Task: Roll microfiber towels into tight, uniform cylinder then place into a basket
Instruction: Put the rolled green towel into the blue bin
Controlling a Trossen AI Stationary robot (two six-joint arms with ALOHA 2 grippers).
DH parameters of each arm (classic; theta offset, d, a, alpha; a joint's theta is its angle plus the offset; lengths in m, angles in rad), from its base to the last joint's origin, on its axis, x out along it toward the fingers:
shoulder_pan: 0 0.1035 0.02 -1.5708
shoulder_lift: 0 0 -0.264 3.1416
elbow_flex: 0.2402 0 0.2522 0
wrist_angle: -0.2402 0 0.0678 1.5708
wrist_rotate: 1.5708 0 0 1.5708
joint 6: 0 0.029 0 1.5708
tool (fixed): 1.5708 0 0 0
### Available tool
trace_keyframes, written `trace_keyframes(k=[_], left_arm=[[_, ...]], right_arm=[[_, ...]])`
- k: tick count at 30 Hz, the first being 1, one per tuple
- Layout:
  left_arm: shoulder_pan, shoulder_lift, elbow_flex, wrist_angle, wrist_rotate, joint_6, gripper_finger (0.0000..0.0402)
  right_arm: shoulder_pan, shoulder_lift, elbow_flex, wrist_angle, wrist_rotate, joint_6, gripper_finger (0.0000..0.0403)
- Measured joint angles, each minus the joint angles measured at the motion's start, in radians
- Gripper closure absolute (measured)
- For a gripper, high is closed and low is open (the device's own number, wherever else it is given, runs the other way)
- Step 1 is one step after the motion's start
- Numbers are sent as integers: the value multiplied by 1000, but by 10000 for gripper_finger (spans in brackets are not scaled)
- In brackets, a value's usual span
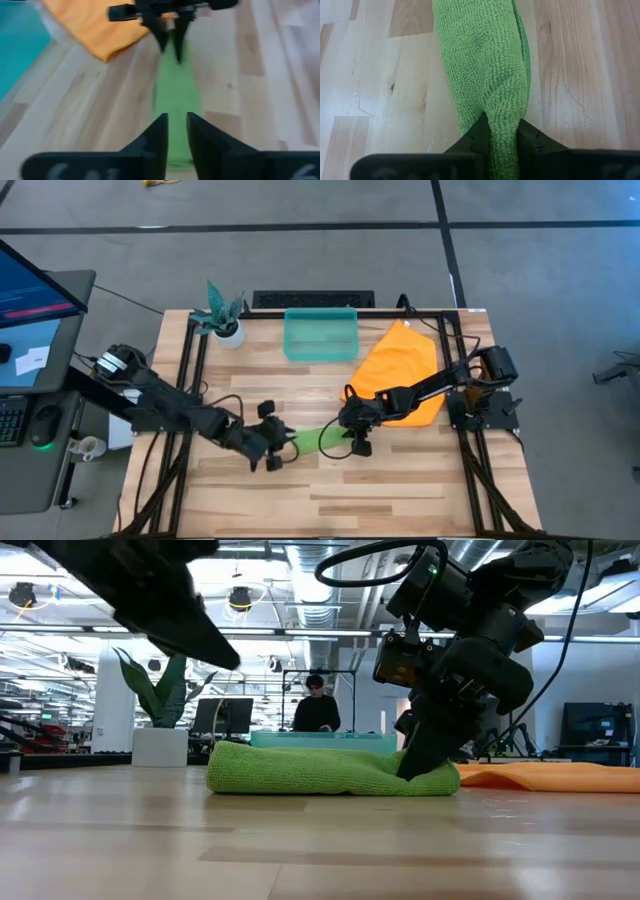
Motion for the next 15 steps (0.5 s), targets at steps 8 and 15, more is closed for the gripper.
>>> trace_keyframes(k=[8, 15], left_arm=[[134, 0, 0, 0, 182, -132, 217], [226, 0, 0, -1, 315, -144, 158]], right_arm=[[0, 0, 0, 0, -1, 0, 337], [0, 0, 0, 0, -4, 0, 337]])
